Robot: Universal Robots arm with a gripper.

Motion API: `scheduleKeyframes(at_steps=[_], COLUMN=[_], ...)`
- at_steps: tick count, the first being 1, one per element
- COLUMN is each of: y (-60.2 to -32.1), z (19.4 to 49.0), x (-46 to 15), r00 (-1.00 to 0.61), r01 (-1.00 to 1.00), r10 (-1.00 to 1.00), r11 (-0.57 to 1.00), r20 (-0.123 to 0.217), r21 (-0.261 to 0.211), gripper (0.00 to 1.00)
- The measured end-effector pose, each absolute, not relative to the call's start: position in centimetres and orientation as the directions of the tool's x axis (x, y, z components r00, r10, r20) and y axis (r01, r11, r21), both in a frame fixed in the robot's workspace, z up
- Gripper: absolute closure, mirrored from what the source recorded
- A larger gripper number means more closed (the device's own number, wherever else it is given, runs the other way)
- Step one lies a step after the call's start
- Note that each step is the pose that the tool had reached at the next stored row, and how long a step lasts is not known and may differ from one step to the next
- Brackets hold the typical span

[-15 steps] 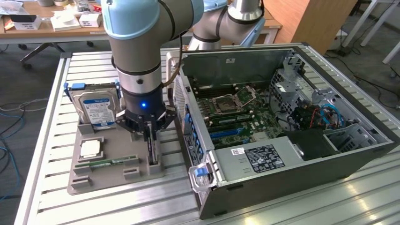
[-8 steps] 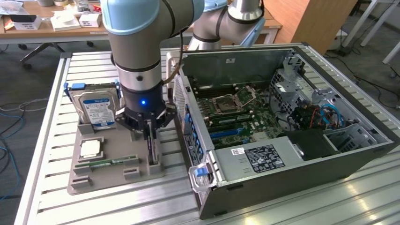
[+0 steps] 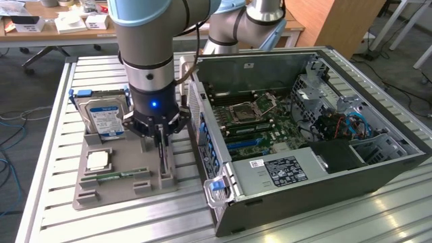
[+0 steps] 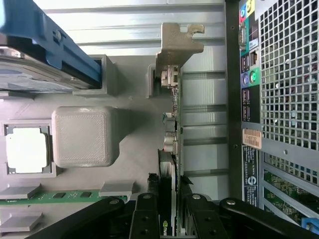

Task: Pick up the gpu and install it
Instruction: 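Pick up the gpu and move the gpu toward the slot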

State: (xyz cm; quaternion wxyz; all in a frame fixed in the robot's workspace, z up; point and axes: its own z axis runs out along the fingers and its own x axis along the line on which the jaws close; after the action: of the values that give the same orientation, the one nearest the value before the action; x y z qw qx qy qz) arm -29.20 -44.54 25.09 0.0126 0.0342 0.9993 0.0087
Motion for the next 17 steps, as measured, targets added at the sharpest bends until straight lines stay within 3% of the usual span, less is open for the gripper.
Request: scheduleKeyframes(at_steps=[17], y=[-44.5], z=[30.2], x=[-29.2], r00=[-0.997], r01=[0.066], r10=[0.067], r11=[0.998], r20=[-0.025], r21=[0.018], gripper=[0.74])
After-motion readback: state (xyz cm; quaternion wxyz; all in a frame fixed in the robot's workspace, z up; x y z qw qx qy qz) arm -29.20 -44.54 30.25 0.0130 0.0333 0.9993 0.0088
